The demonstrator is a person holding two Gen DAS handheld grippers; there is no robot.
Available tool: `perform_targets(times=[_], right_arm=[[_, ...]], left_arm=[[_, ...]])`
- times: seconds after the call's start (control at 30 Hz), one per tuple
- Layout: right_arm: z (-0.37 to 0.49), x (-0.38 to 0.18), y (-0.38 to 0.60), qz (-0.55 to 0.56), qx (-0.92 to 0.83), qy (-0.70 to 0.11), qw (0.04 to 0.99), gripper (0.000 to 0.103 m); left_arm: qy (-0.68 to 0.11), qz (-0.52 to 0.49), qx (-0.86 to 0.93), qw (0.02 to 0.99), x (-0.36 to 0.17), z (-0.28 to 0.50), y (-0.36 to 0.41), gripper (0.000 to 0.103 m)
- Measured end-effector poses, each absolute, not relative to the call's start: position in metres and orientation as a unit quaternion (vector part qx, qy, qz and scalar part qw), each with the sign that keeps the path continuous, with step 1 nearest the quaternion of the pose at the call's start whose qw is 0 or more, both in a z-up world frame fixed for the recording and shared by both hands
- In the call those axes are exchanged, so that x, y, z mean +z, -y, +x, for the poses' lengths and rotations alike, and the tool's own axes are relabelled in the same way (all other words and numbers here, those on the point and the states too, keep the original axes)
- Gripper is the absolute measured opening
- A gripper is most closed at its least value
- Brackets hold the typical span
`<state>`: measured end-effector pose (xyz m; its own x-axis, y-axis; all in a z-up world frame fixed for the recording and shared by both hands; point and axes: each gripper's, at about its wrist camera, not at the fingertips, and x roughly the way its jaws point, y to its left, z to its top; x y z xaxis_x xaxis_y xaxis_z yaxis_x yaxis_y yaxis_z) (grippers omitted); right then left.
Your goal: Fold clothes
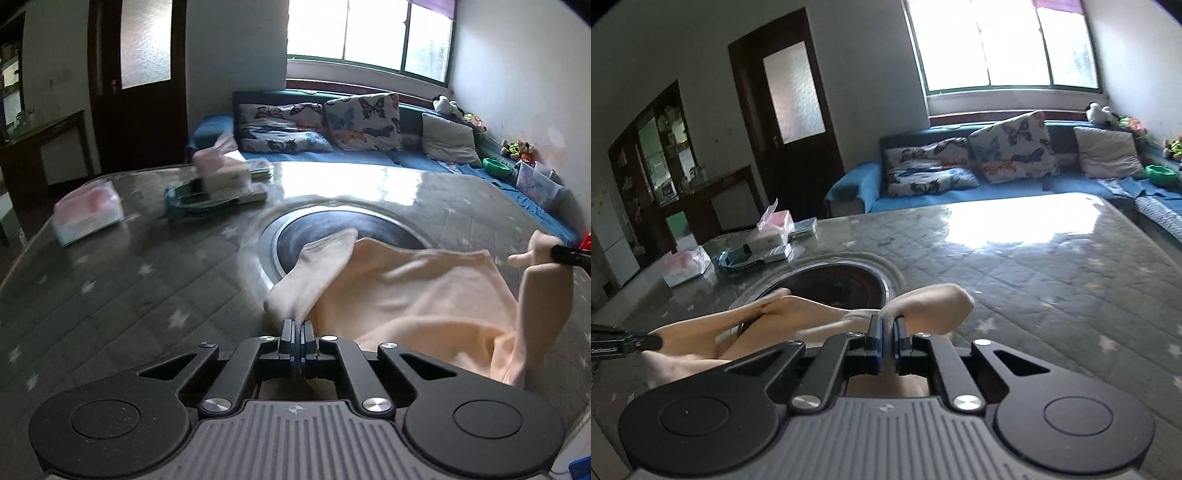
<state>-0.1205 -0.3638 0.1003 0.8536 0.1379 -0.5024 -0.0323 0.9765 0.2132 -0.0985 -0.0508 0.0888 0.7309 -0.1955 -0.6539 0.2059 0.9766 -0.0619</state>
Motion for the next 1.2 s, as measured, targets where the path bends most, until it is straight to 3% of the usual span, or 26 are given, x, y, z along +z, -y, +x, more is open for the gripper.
perform_targets(times=[0.37, 0.63, 0.73, 0.8, 0.97, 1.1, 1.2], right_arm=[[-0.184, 0.083, 0.406, 0.123, -0.026, -0.289, 0.949, 0.006], [-0.188, 0.077, 0.416, 0.108, -0.067, -0.3, 0.945, 0.015], [-0.185, 0.082, 0.413, 0.097, -0.072, -0.289, 0.95, 0.023], [-0.179, 0.084, 0.41, 0.091, -0.067, -0.288, 0.951, 0.023], [-0.149, 0.081, 0.393, 0.075, -0.027, -0.309, 0.948, 0.023], [-0.118, 0.073, 0.379, 0.072, 0.002, -0.33, 0.941, 0.023], [-0.092, 0.066, 0.372, 0.069, 0.019, -0.349, 0.935, 0.023]], left_arm=[[-0.387, 0.039, -0.106, 0.915, 0.066, -0.146, 0.025, 0.003], [-0.382, 0.063, -0.104, 0.916, 0.072, -0.149, 0.016, 0.007], [-0.37, 0.066, -0.105, 0.921, 0.08, -0.142, 0.02, 0.017], [-0.364, 0.066, -0.11, 0.923, 0.083, -0.133, 0.026, 0.024], [-0.362, 0.06, -0.122, 0.922, 0.082, -0.099, 0.048, 0.024], [-0.366, 0.056, -0.122, 0.921, 0.078, -0.062, 0.067, 0.031], [-0.364, 0.06, -0.119, 0.922, 0.074, -0.031, 0.08, 0.04]])
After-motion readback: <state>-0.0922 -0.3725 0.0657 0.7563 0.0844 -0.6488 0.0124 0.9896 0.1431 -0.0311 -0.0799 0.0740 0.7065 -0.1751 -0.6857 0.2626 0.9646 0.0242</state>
